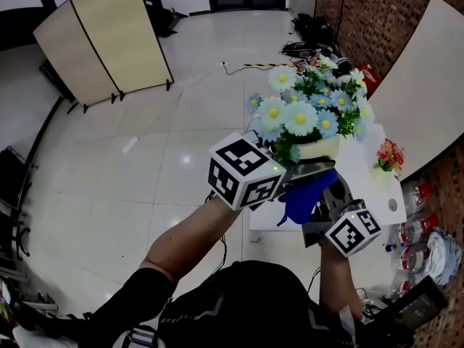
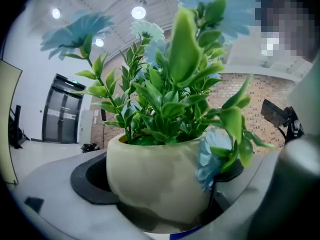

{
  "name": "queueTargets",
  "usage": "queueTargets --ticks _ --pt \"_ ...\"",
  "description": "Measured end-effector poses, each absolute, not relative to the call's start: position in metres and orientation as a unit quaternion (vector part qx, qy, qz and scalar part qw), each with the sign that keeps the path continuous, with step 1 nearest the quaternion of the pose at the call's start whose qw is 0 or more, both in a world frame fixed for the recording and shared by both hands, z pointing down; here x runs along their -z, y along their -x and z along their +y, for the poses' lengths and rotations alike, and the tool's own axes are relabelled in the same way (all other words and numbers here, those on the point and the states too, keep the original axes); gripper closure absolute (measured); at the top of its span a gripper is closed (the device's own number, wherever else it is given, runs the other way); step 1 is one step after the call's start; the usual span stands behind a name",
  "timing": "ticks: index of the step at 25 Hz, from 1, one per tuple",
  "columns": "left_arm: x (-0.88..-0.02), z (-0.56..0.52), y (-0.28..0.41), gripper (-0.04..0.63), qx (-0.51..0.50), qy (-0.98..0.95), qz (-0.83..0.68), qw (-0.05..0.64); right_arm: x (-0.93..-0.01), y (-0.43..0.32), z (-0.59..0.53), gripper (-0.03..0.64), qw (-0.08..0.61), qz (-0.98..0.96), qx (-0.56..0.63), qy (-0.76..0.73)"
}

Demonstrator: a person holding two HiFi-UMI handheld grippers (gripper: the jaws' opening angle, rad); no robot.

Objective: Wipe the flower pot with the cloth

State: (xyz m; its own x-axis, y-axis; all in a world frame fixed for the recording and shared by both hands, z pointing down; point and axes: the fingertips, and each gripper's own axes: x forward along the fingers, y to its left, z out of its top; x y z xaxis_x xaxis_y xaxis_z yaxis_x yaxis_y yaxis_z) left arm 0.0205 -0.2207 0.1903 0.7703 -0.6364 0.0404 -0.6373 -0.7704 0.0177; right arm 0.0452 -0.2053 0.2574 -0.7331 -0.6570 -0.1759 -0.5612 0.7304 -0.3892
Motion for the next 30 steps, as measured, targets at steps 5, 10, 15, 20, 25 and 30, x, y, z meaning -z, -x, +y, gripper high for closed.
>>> queueTargets --ticks 5,10,15,20,25,30 --pt "-0.191 -0.219 -0.025 0.031 -0.01 -0.946 -0.322 0.026 -0.257 -0.01 -0.207 0.554 0.179 0.92 0.197 0.288" --pt "-0.181 -0.209 -0.023 0.031 -0.01 -0.952 -0.304 0.021 -0.249 0.021 -0.218 0.554 0.184 0.916 0.226 0.276" --pt "-0.183 -0.209 -0.024 0.031 -0.004 -0.952 -0.304 0.023 -0.252 0.024 -0.223 0.554 0.189 0.915 0.235 0.268" --pt "-0.189 -0.217 -0.021 0.031 -0.001 -0.945 -0.326 0.028 -0.263 -0.002 -0.203 0.554 0.204 0.911 0.243 0.264" --pt "-0.194 -0.232 -0.019 0.031 -0.006 -0.939 -0.343 0.024 -0.271 -0.01 -0.179 0.554 0.215 0.913 0.245 0.247" --pt "-0.197 -0.226 -0.023 0.031 -0.006 -0.943 -0.33 0.029 -0.261 -0.001 -0.181 0.554 0.205 0.917 0.234 0.25"
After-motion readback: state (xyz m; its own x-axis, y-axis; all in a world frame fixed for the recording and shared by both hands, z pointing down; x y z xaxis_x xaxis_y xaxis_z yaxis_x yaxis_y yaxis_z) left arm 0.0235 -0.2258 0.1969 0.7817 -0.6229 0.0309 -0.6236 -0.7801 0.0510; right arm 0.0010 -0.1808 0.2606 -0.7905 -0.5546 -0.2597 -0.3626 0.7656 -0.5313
